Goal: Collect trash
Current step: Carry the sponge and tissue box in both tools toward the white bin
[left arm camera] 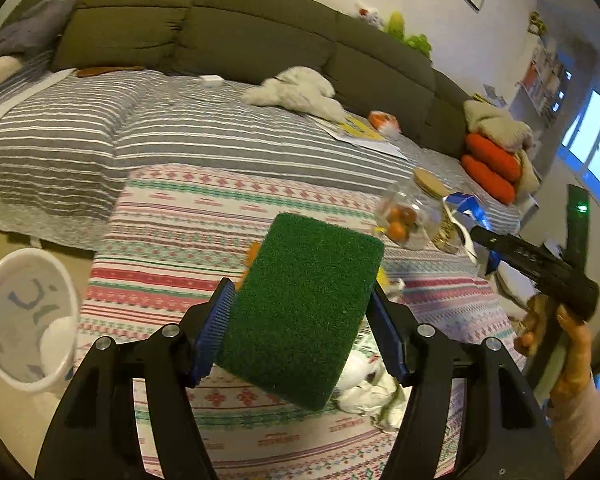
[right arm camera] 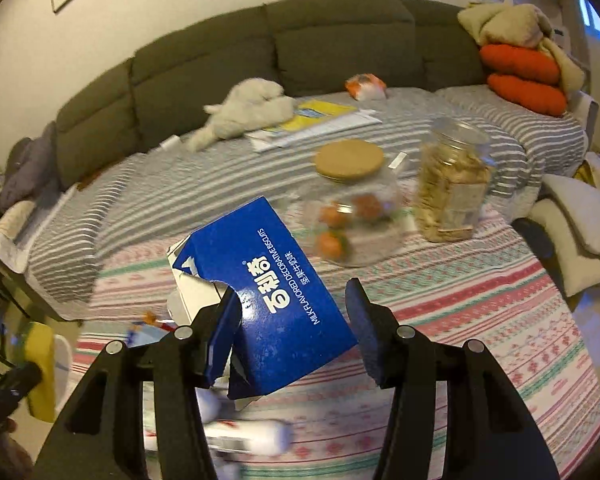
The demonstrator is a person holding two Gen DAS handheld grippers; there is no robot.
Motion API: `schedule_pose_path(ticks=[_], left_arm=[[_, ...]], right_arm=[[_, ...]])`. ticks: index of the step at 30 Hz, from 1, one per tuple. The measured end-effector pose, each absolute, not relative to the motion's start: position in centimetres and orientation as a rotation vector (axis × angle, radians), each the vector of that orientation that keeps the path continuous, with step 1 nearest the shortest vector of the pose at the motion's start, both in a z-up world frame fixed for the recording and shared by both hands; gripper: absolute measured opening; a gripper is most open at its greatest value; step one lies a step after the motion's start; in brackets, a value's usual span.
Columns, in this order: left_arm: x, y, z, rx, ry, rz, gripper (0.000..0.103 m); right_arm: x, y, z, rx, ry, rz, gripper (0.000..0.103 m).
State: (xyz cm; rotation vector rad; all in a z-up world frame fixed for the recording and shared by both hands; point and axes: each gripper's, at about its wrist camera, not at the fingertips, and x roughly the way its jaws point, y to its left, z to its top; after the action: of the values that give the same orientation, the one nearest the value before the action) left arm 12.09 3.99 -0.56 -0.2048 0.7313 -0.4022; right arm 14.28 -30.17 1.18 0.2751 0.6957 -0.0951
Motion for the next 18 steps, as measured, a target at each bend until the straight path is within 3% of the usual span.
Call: schedule_pose_path(ticks=[18], left_arm=[[11.8, 14.2, 0.5, -0.257, 0.688, -0.02, 0.063]], right_arm=[[13.8, -16.7, 3.3, 0.257, 0.632, 0.064, 0.053]])
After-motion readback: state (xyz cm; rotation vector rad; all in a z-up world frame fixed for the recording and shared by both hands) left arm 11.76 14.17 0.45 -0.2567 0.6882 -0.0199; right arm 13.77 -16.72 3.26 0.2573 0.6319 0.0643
